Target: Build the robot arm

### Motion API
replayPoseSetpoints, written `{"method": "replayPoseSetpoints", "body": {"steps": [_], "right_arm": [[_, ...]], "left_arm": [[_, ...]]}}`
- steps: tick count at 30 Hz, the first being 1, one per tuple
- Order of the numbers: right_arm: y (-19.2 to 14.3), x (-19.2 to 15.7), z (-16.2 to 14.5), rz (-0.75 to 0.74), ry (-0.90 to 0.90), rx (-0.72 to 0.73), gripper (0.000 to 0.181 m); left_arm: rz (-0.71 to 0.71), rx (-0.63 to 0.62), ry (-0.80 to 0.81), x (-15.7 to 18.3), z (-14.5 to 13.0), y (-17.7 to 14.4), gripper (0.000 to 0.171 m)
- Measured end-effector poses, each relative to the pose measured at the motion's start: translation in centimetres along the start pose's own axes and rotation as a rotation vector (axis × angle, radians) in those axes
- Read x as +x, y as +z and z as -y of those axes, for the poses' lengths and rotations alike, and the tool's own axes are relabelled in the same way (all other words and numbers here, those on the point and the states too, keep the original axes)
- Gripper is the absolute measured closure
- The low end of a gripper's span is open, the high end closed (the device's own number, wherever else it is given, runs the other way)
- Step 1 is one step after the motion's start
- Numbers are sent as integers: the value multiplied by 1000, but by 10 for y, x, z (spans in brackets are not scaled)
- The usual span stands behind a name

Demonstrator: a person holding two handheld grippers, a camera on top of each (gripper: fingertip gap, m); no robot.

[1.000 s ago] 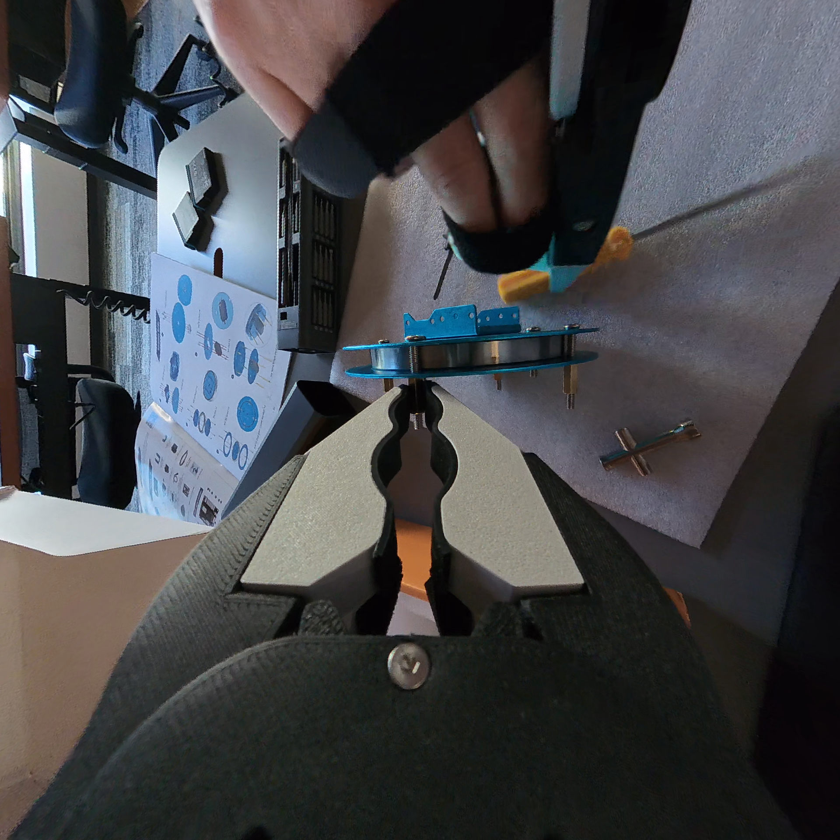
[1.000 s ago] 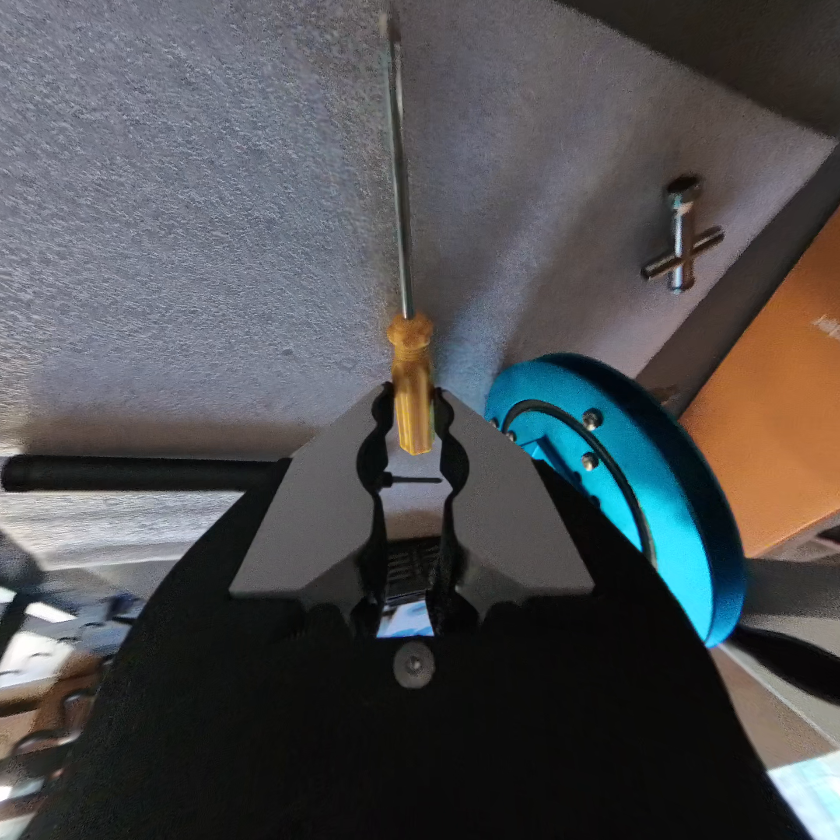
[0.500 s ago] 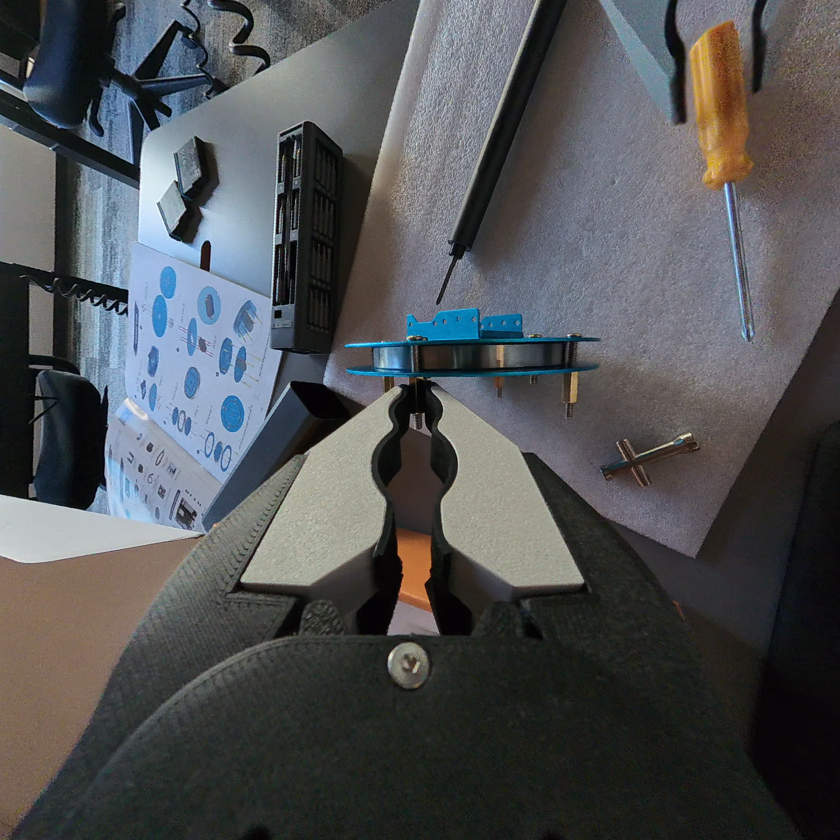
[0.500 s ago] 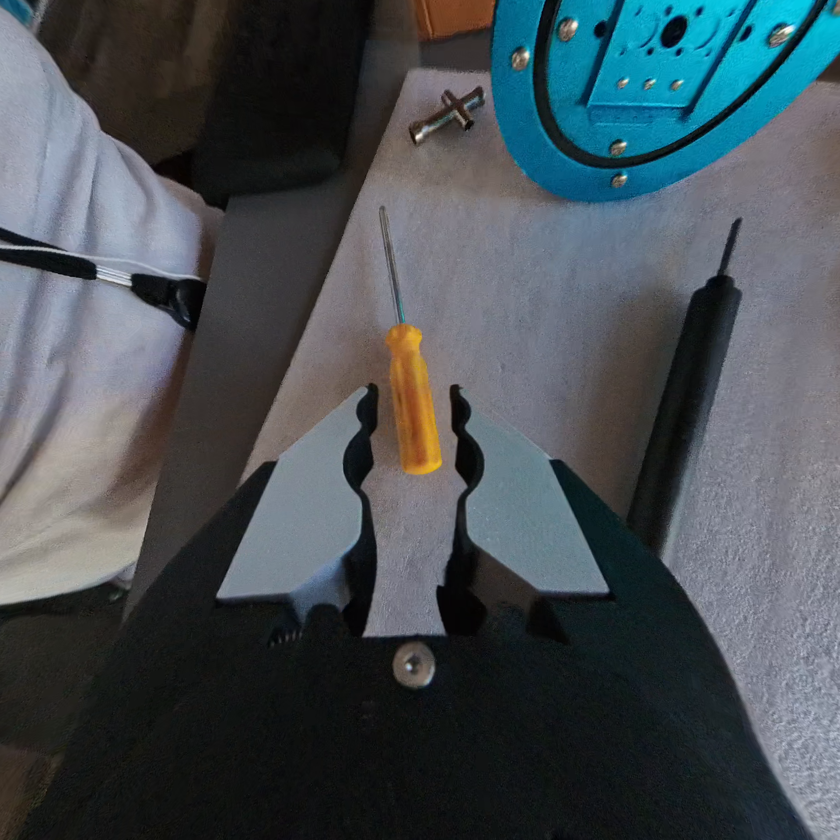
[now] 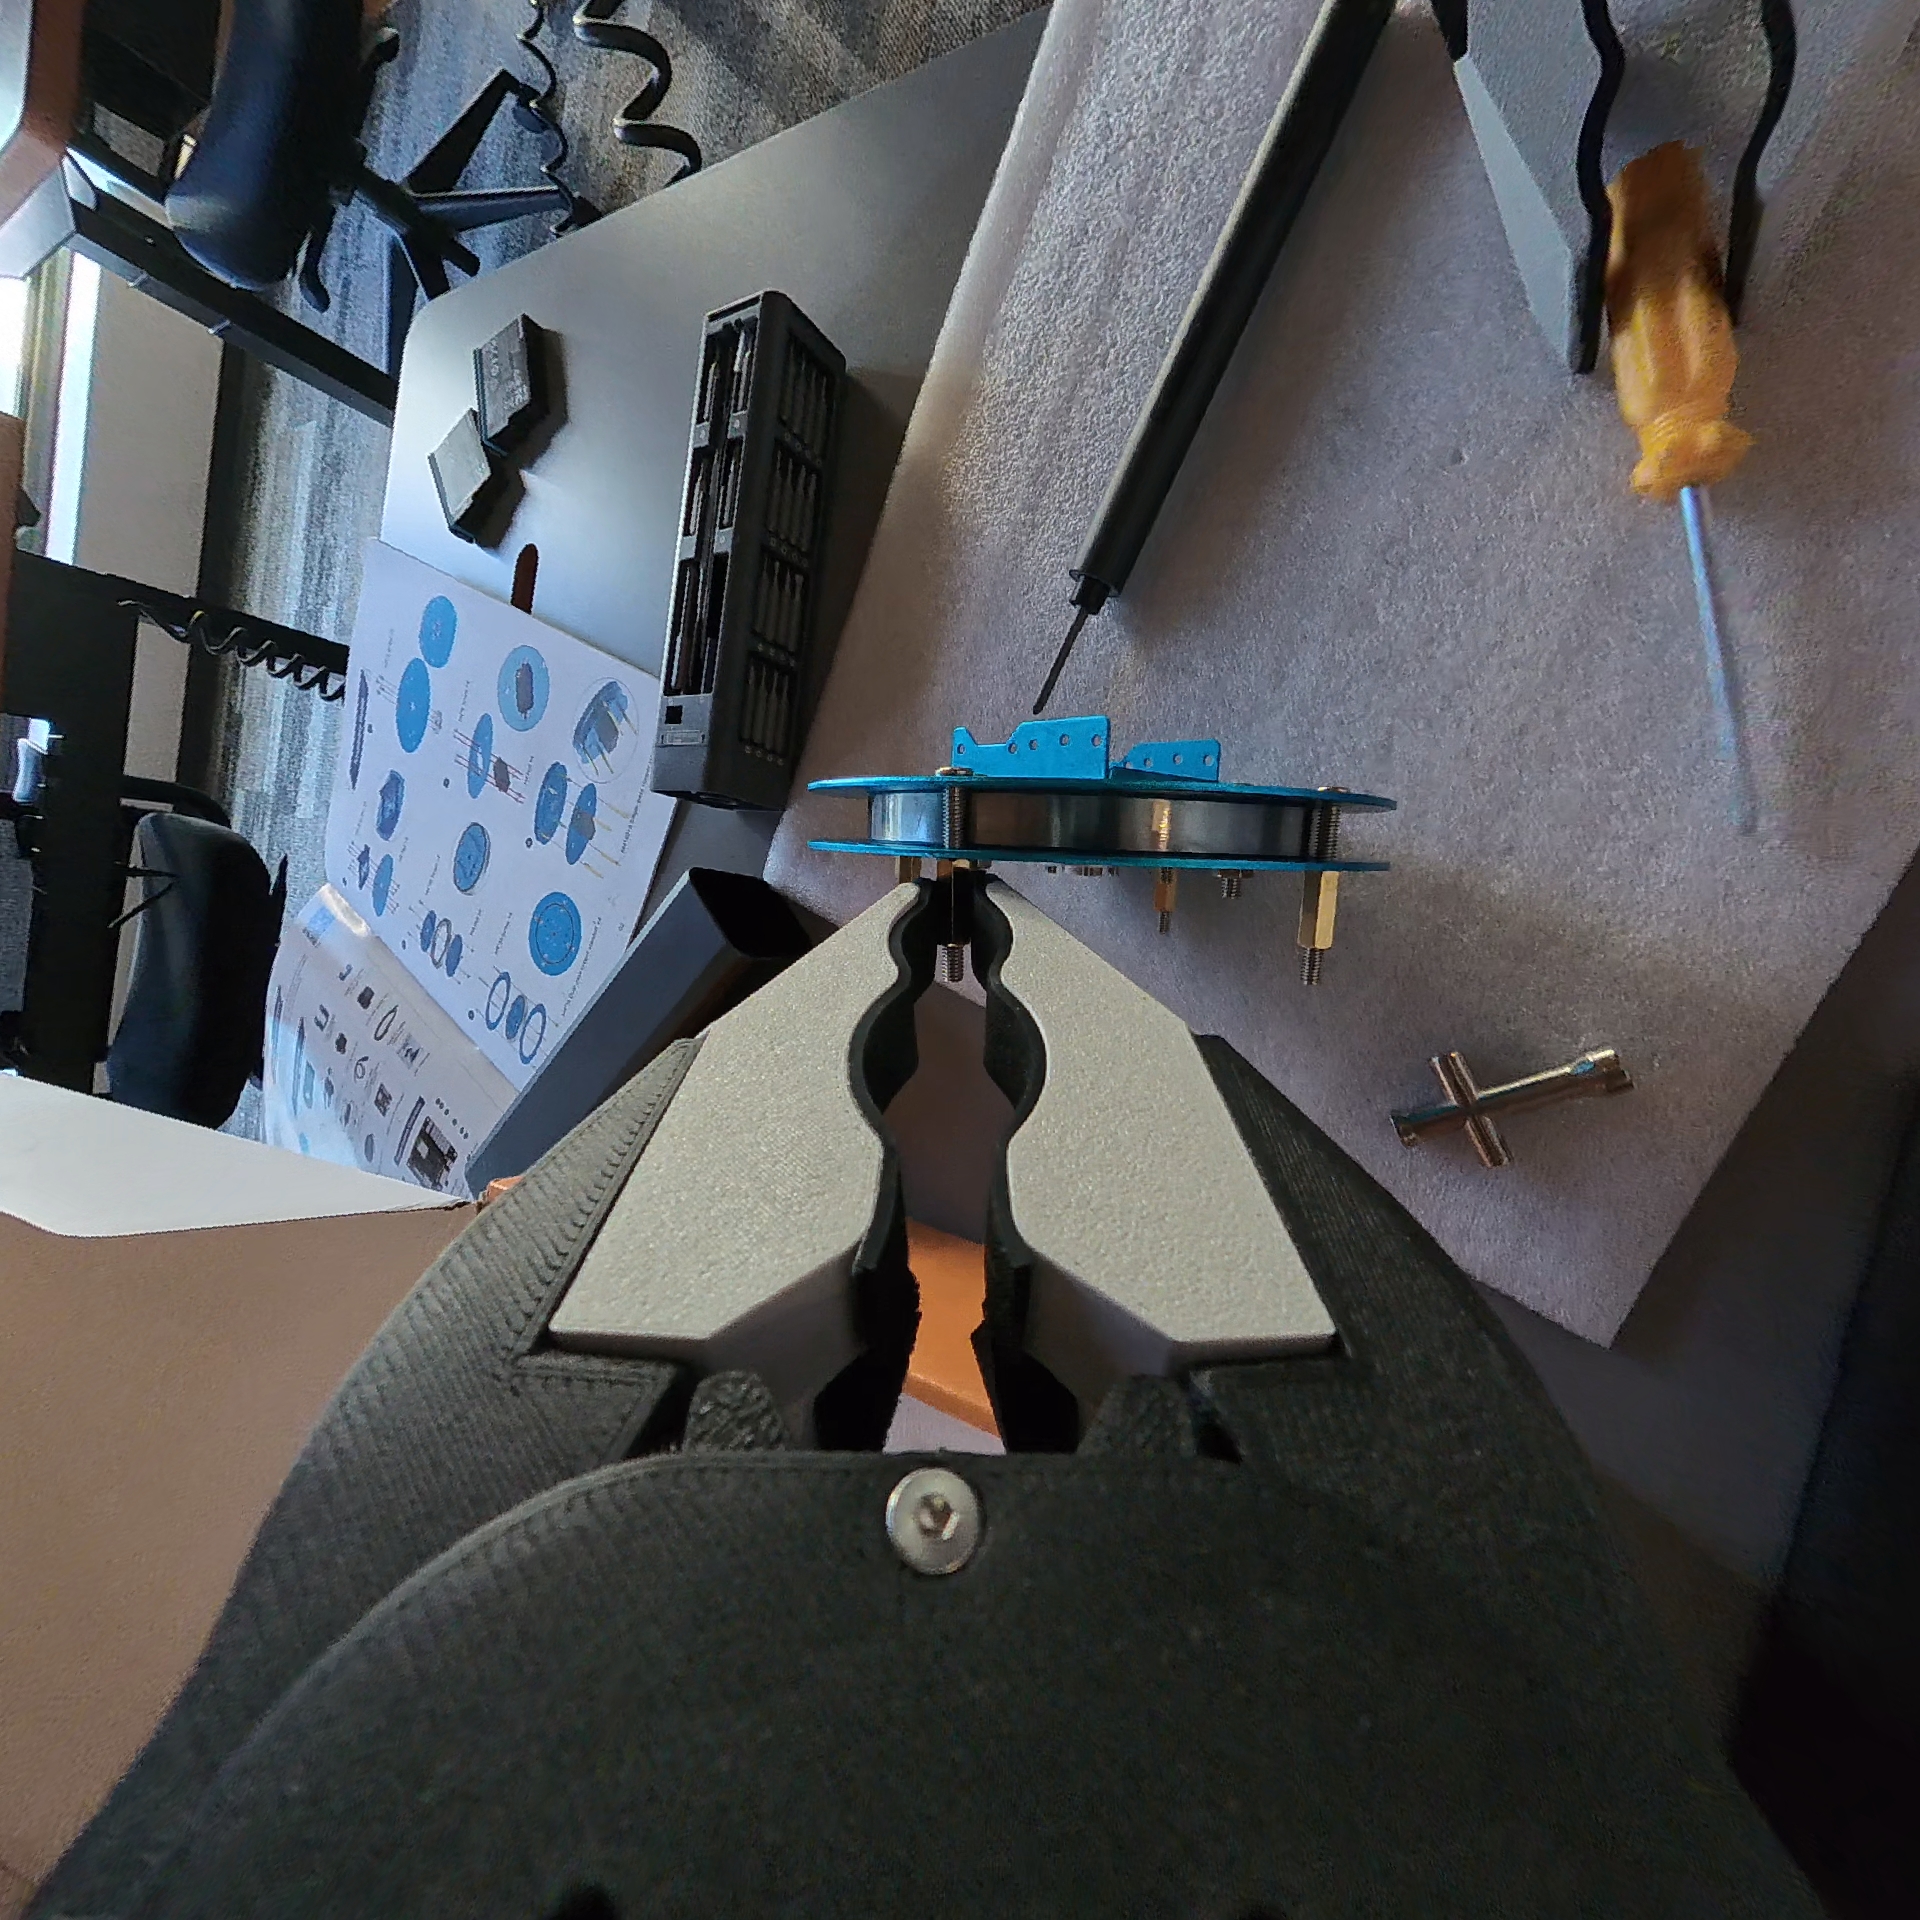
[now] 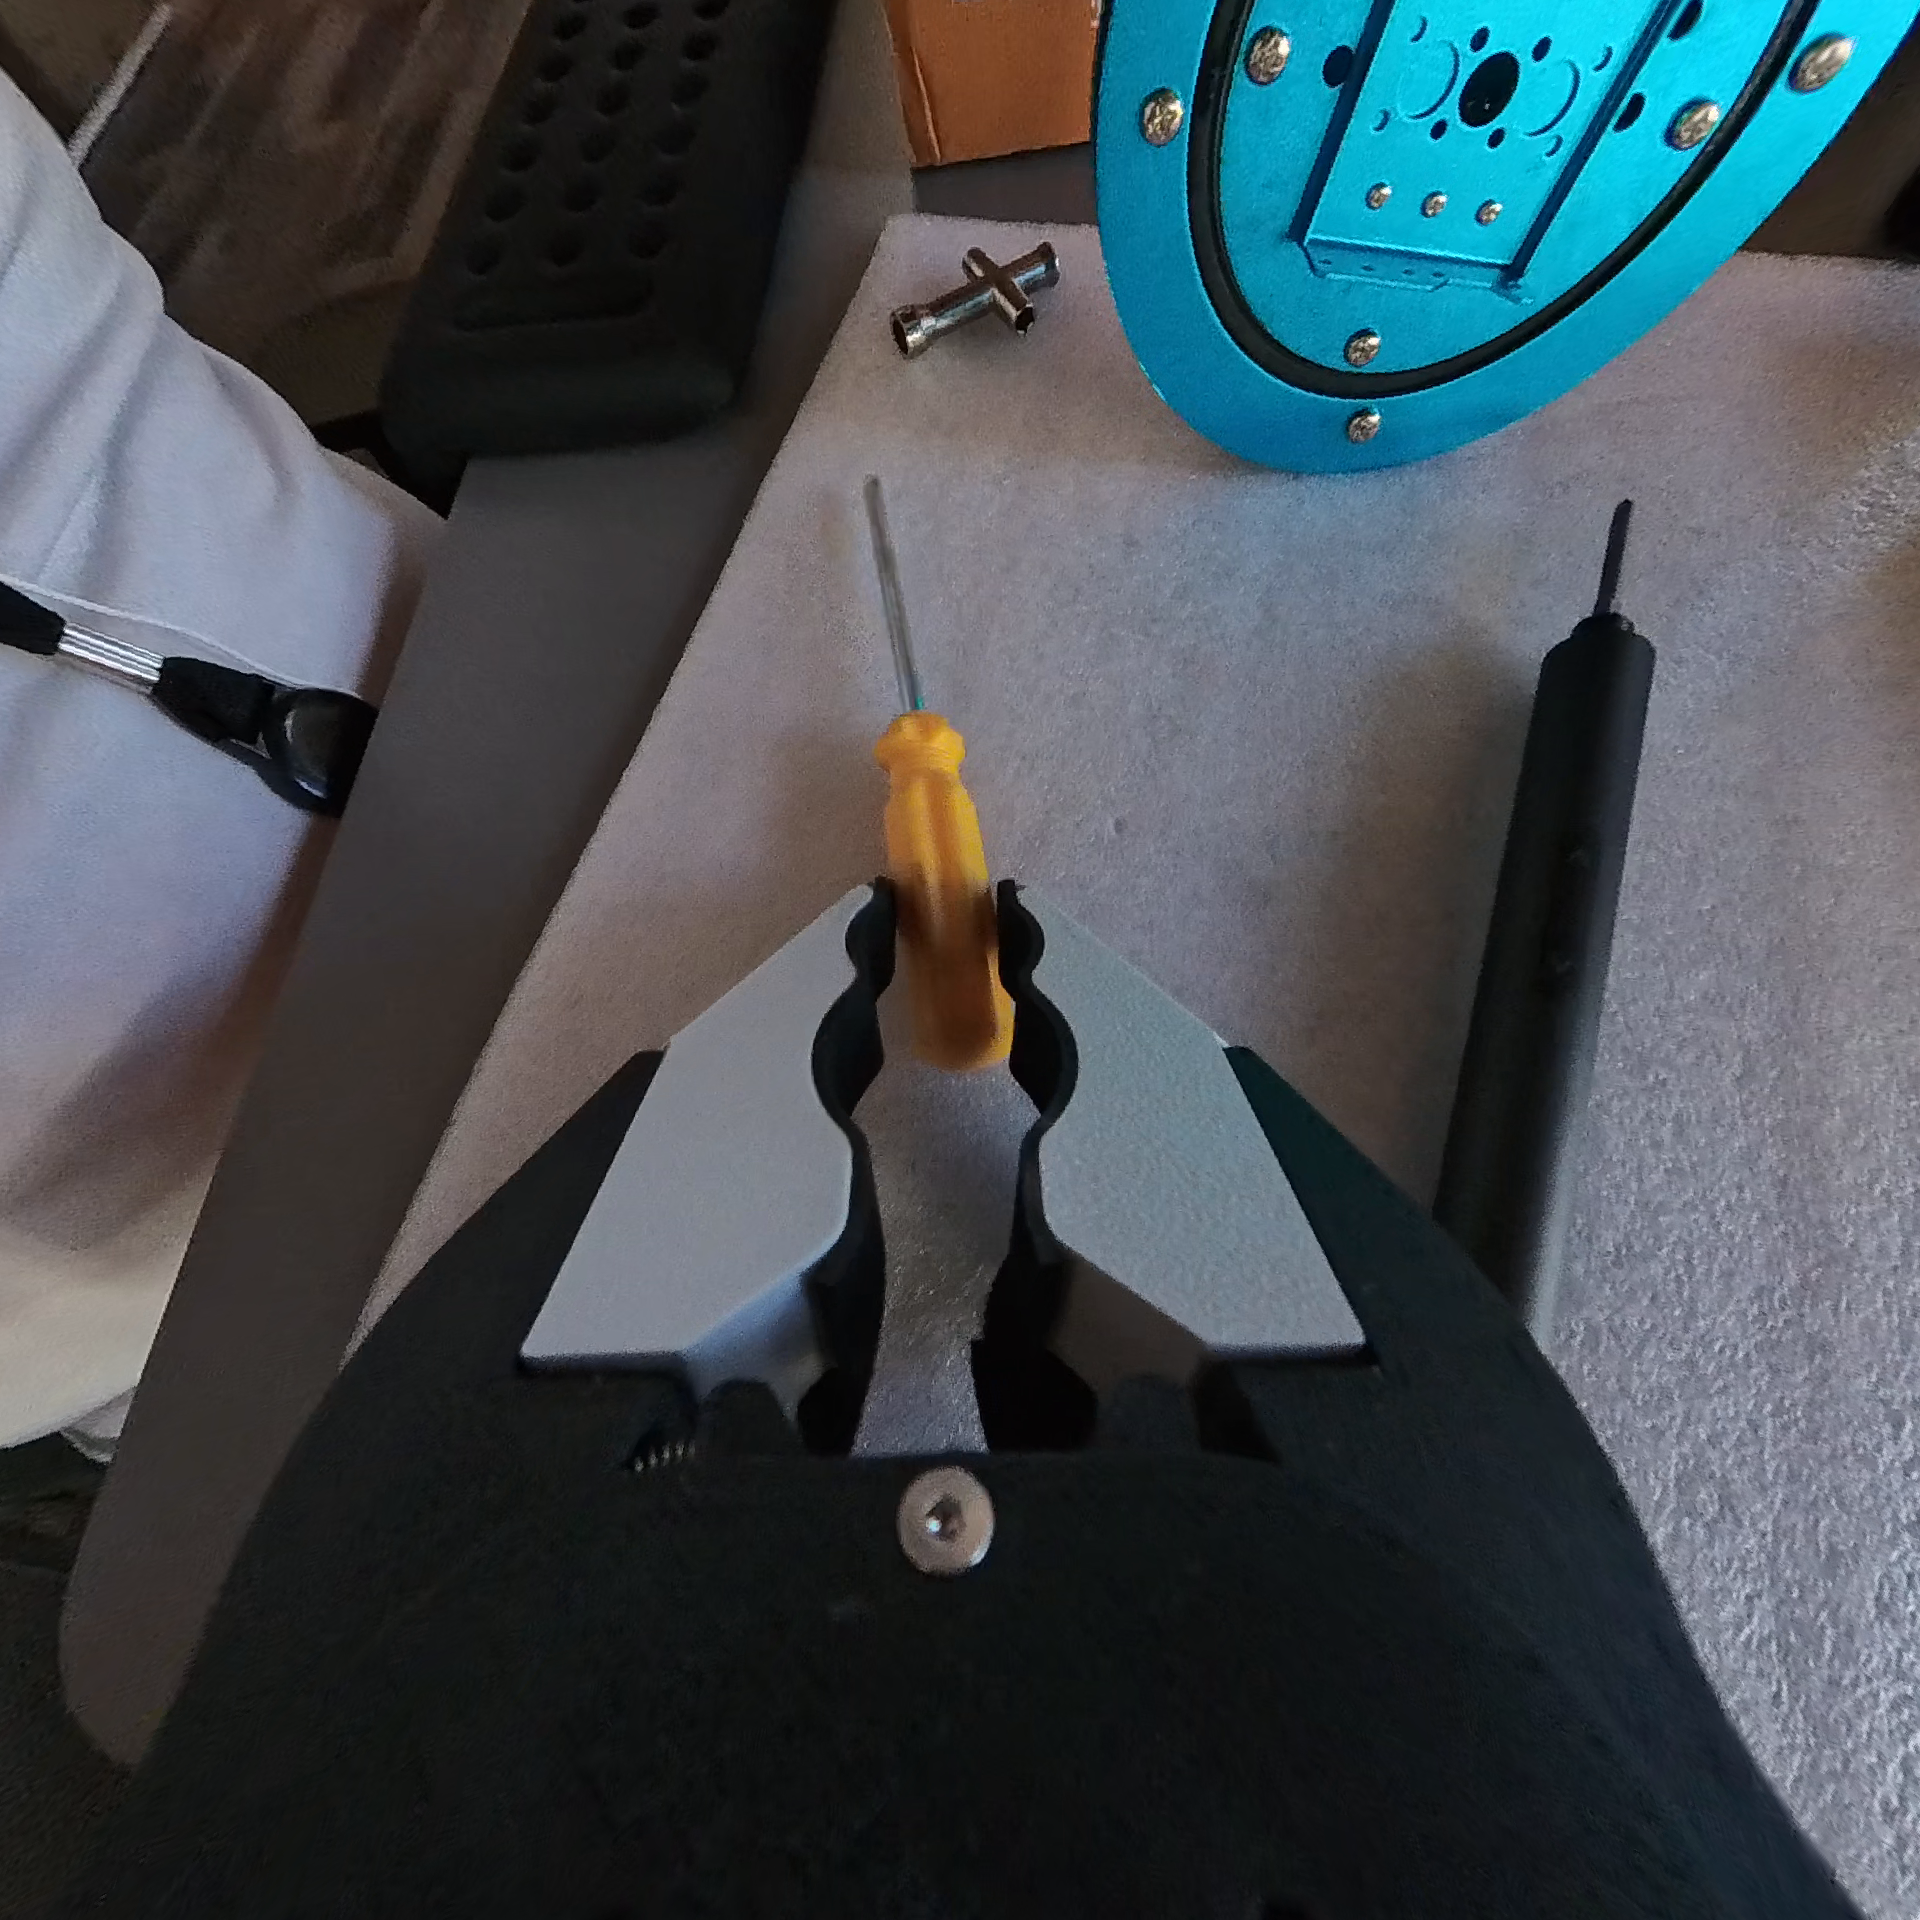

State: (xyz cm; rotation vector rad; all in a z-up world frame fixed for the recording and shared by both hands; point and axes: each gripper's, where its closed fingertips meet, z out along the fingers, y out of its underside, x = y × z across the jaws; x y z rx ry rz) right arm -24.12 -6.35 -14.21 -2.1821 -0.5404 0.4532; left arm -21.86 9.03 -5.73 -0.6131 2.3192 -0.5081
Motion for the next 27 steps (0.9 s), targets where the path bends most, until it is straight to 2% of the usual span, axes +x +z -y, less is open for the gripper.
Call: {"method": "replayPoseSetpoints", "body": {"steps": [2,4,7,10,16,22,27], "right_arm": [[-1,-2,3,-4,-11,23,165],[-6,-5,13,-6,-5,106,165],[-24,2,24,-141,12,219,166],[-45,9,26,-271,1,199,166],[-86,25,60,-477,-180,182,166],[-81,49,87,-439,-301,179,165],[-77,64,99,-371,-316,198,165]], "left_arm": [[4,5,-10,0,0,0,167],[5,5,-17,0,-1,0,167],[19,12,-23,0,0,-1,167],[36,15,-16,1,2,0,167],[69,36,23,0,5,1,167],[107,64,65,1,1,-2,168],[170,38,183,0,-2,-4,168]]}}
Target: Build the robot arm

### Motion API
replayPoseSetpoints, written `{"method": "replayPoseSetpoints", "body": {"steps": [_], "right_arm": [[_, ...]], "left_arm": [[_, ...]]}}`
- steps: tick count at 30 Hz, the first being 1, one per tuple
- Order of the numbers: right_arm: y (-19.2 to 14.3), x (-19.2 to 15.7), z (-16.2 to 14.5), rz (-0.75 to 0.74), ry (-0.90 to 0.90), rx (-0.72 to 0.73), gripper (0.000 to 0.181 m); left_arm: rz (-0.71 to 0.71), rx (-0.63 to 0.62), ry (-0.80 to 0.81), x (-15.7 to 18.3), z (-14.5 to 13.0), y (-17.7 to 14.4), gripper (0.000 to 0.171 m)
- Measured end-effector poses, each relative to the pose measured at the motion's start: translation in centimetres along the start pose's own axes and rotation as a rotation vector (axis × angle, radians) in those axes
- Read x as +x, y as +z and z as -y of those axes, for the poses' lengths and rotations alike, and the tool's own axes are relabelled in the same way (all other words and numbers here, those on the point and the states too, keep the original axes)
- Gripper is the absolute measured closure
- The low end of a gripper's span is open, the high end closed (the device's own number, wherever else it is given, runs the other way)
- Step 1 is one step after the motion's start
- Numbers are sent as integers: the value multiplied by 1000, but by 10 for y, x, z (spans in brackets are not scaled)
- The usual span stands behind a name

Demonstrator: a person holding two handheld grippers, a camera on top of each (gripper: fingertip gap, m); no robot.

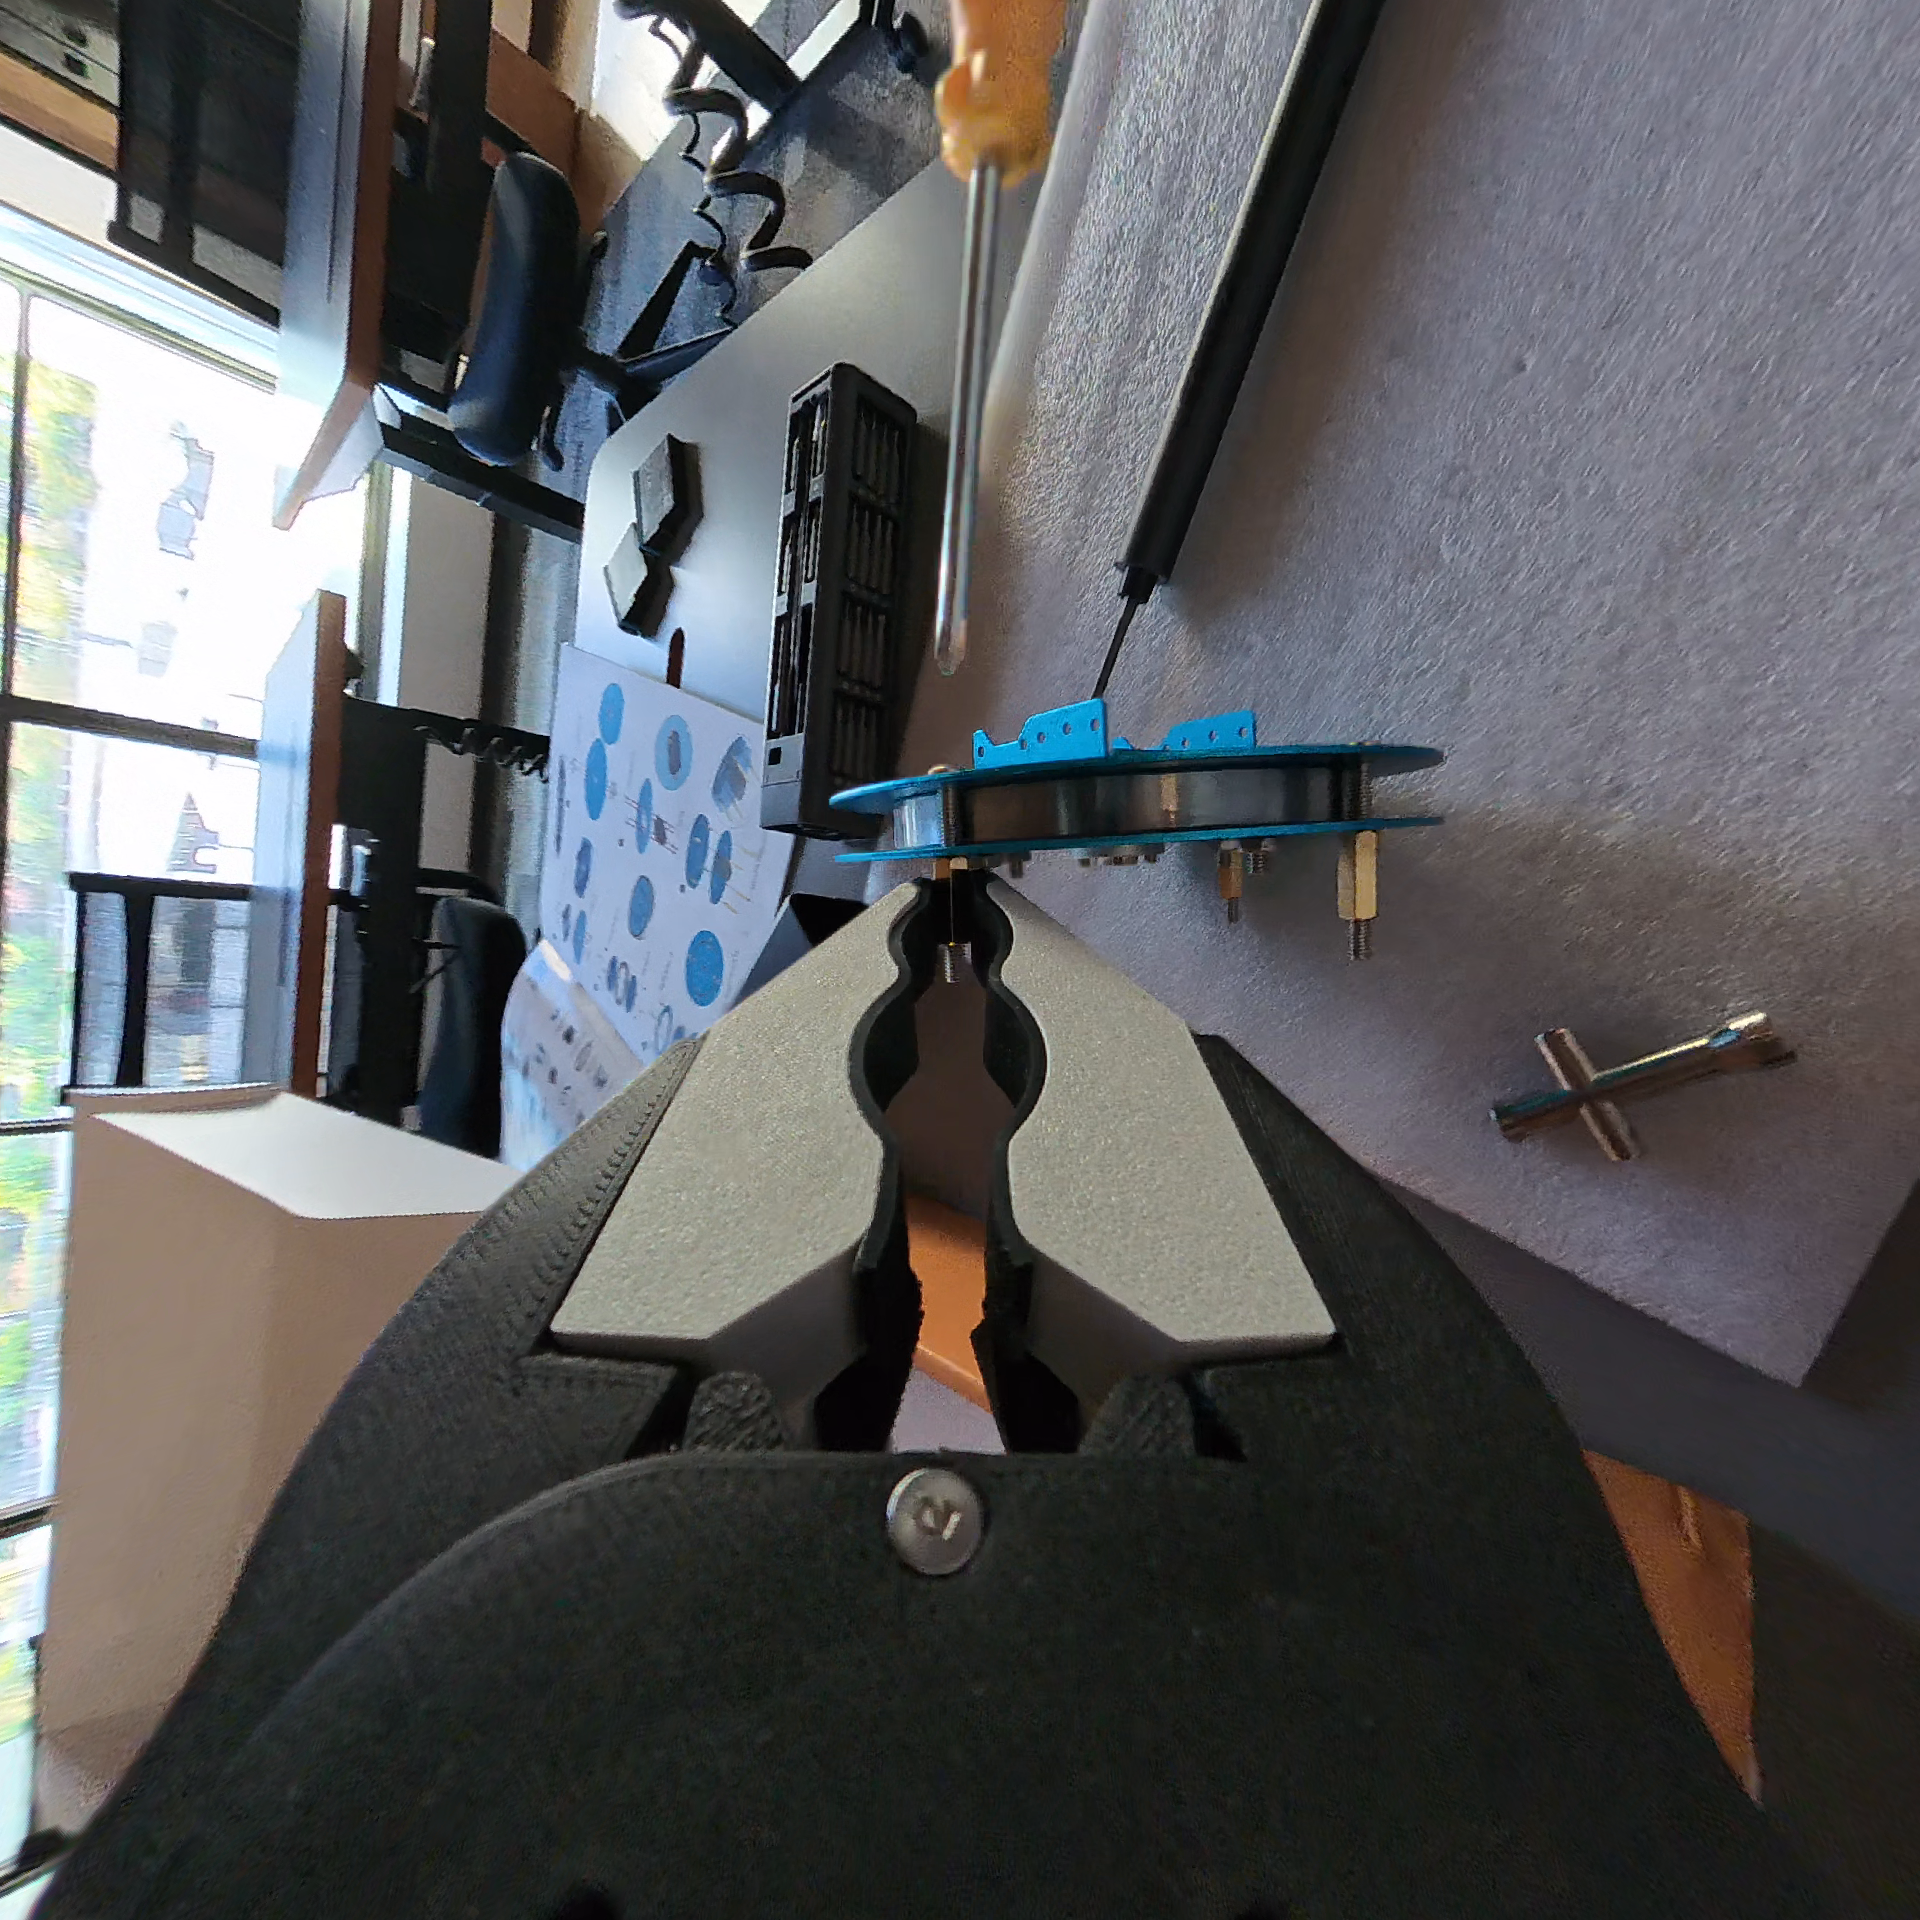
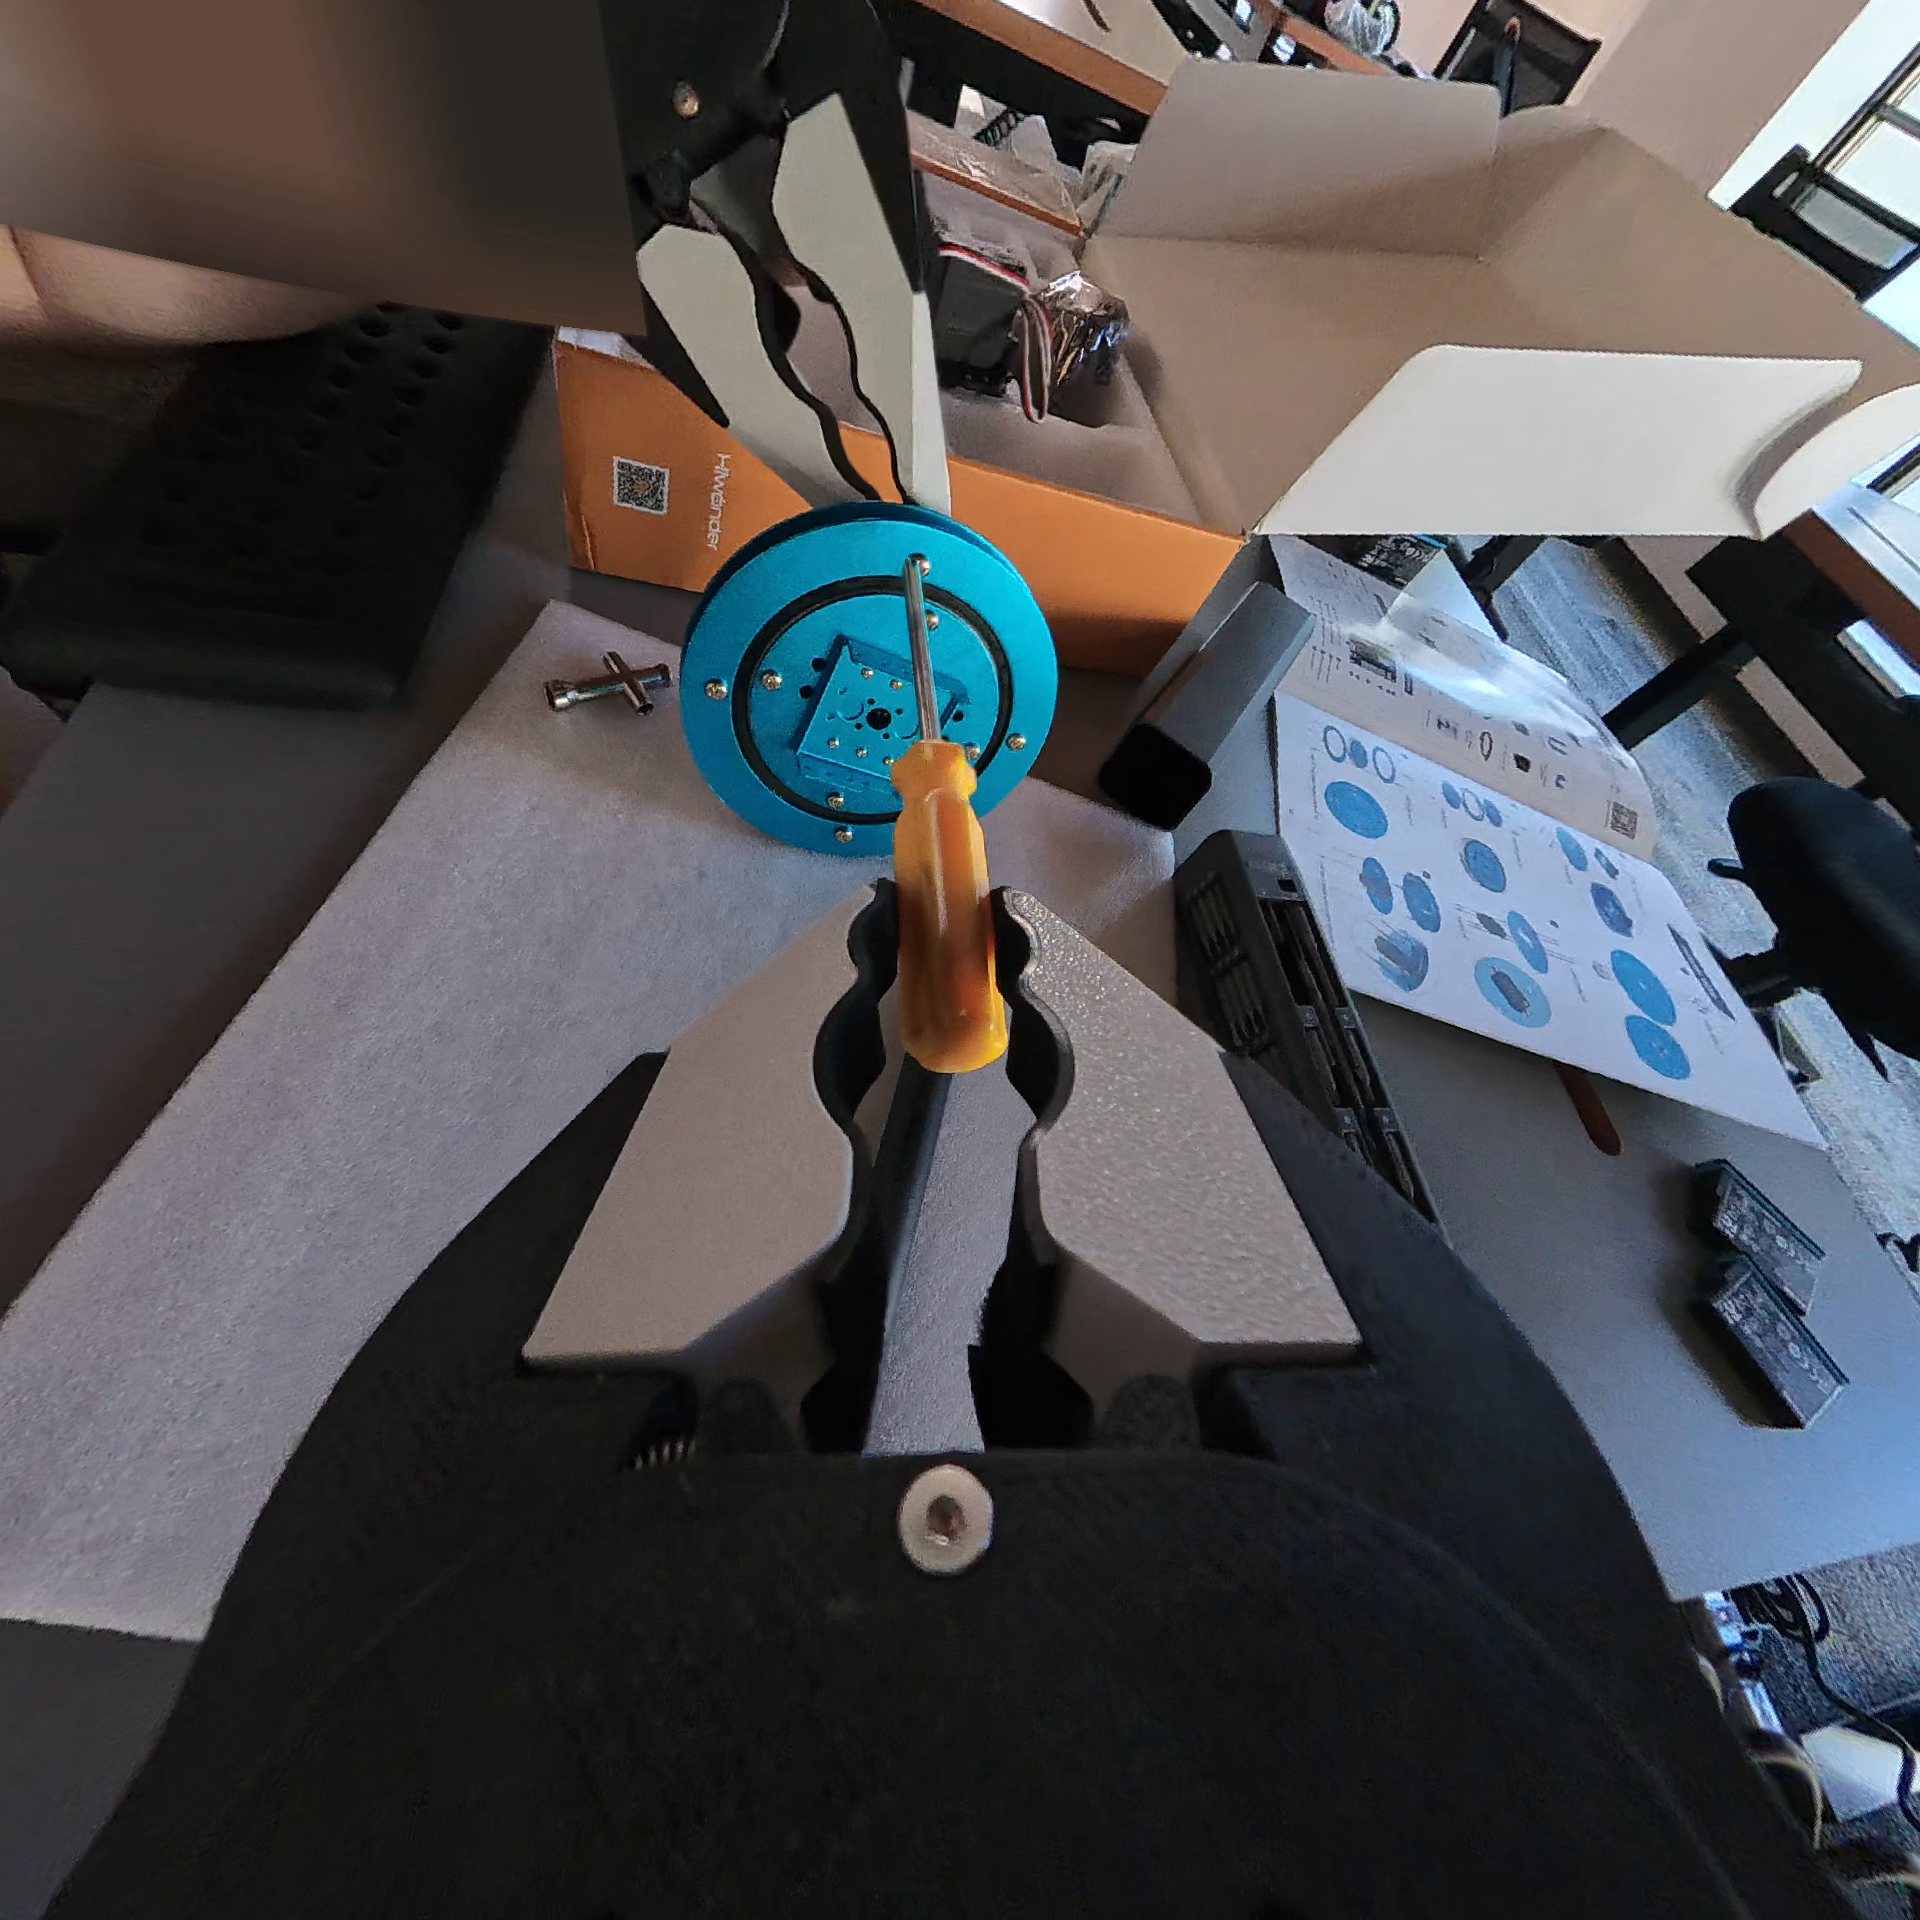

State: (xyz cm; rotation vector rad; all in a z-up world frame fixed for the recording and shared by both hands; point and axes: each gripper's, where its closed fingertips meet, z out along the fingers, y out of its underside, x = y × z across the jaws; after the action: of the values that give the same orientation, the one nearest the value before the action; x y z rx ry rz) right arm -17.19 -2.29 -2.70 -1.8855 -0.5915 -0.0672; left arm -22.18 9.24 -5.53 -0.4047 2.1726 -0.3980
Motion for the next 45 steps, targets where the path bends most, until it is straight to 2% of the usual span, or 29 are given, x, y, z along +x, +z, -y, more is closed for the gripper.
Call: {"method": "replayPoseSetpoints", "body": {"steps": [10,45], "right_arm": [[3,3,-2,-8,-62,-63,166],[3,-3,6,-20,-97,-68,165]], "left_arm": [[53,-24,142,0,6,0,168],[61,3,127,2,9,-2,168]]}}
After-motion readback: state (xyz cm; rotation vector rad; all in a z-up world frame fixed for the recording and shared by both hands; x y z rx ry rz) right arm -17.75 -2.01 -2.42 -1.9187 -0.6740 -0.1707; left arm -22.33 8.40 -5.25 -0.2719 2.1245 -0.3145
